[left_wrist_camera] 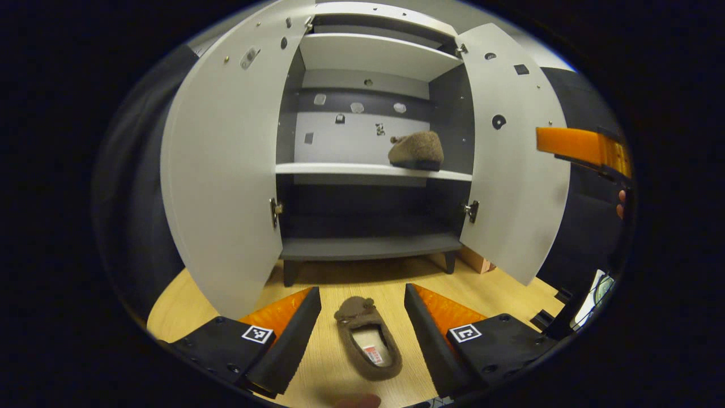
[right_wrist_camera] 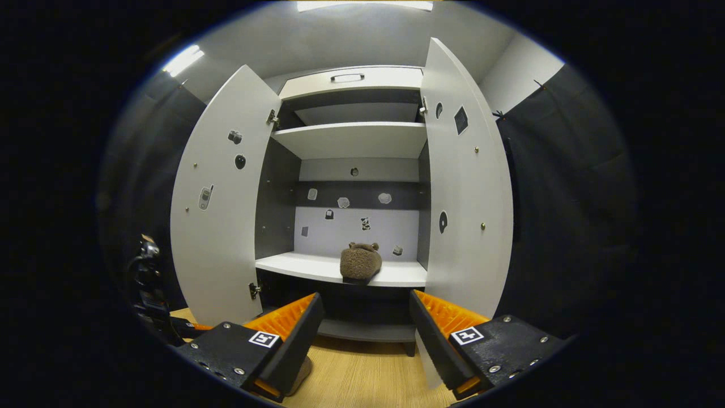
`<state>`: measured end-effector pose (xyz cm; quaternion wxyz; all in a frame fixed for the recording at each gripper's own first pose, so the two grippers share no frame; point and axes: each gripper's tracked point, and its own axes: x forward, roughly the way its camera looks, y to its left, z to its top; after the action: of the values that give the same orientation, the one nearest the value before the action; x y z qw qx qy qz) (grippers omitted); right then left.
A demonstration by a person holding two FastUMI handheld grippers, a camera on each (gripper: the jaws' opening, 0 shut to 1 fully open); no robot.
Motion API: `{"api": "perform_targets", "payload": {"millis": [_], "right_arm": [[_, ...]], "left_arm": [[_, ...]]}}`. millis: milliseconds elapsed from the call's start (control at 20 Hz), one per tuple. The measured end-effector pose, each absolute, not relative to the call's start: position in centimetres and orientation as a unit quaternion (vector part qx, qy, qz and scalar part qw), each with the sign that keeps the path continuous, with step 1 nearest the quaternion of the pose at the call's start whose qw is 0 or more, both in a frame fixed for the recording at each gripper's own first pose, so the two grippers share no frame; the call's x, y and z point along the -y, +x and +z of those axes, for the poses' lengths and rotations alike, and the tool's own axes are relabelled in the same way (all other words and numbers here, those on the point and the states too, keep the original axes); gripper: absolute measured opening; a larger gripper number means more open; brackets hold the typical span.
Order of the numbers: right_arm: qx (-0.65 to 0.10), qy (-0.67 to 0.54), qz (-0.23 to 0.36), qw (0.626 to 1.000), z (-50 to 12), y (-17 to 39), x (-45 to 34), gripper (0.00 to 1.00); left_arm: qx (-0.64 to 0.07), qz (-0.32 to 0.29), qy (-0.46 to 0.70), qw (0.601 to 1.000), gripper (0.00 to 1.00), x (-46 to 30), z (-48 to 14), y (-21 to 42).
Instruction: Grab one shoe with the right hand and put it into the shoe cabinet, grab the other shoe with the left hand and put it into the shoe cabinet; then close the right door with the right hand and the left door with the left hand.
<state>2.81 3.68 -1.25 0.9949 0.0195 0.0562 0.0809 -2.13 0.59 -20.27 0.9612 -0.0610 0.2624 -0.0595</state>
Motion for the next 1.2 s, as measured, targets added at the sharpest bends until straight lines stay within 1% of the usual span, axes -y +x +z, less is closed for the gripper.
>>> {"api": "perform_targets", "payload": {"millis": [300,400,450,650,850,1000,1200], "right_arm": [[-0.067,0.023,0.071,0.995,-2.6,2.9,-2.6,0.94],[-0.071,0.027,0.063,0.995,-3.0,3.1,-1.9,0.94],[-0.073,0.028,0.059,0.995,-3.2,3.2,-1.5,0.94],[-0.082,0.028,0.052,0.995,-3.7,3.5,-0.9,0.94],[-0.087,0.025,0.055,0.994,-4.1,3.7,-0.9,0.94],[-0.093,0.027,0.053,0.994,-4.5,3.5,-0.7,0.94],[-0.101,0.015,0.048,0.994,-5.1,3.5,-0.4,0.94]], "left_arm": [[-0.351,-0.053,-0.069,0.932,0.98,-2.2,-28.5,-2.5],[-0.371,-0.059,-0.083,0.923,0.98,-1.9,-30.2,-3.0],[-0.379,-0.060,-0.087,0.919,1.00,-1.8,-31.0,-3.1],[-0.408,-0.049,-0.070,0.909,0.98,-2.3,-34.6,-2.4],[-0.427,-0.046,-0.051,0.901,0.98,-3.0,-37.7,-0.5],[-0.426,-0.040,-0.041,0.903,0.98,-3.7,-39.0,1.8],[-0.420,-0.051,-0.051,0.905,0.98,-3.1,-40.2,3.6]]}}
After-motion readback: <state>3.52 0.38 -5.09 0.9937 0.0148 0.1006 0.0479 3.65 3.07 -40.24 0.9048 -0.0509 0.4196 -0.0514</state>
